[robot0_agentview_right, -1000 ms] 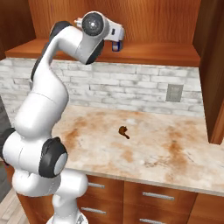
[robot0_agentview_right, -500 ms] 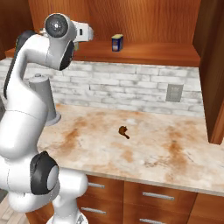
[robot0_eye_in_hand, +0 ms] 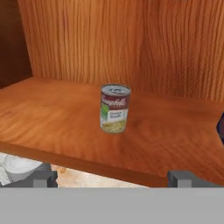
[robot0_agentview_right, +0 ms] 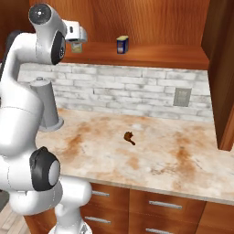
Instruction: Restock the canned food cabinet by taking the new fresh canned food from the counter and placing it in the cabinet. Then, take the old canned food from the cabinet and place it on the counter.
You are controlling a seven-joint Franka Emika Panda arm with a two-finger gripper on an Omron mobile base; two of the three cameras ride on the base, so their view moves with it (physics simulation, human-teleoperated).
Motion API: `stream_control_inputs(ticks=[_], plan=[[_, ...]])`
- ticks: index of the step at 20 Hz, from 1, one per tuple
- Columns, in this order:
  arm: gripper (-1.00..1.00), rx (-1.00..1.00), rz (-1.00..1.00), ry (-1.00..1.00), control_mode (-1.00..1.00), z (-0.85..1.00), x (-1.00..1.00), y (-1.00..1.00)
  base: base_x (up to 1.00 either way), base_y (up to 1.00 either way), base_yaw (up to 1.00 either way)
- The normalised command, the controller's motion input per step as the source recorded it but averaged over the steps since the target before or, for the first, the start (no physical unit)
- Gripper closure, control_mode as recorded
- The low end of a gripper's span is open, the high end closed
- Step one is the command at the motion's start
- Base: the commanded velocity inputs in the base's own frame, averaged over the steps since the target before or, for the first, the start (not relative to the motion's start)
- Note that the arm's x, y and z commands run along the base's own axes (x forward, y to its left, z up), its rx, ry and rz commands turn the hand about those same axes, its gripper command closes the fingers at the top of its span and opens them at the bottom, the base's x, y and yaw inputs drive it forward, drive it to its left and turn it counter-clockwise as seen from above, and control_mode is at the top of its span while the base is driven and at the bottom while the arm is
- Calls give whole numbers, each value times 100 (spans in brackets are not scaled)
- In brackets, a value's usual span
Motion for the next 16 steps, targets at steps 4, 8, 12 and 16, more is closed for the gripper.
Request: stream_control_inputs(ticks=[4, 8, 12, 16], plan=[[-100, -2, -8, 7, -100, -52, 34, 19, 0, 0, 0], [-100, 1, -17, 0, -100, -15, 56, 9, 0, 0, 0], [-100, 5, -18, 0, -100, -2, 49, 3, 0, 0, 0], [-100, 0, -12, 1, -100, 0, 44, 7, 0, 0, 0]])
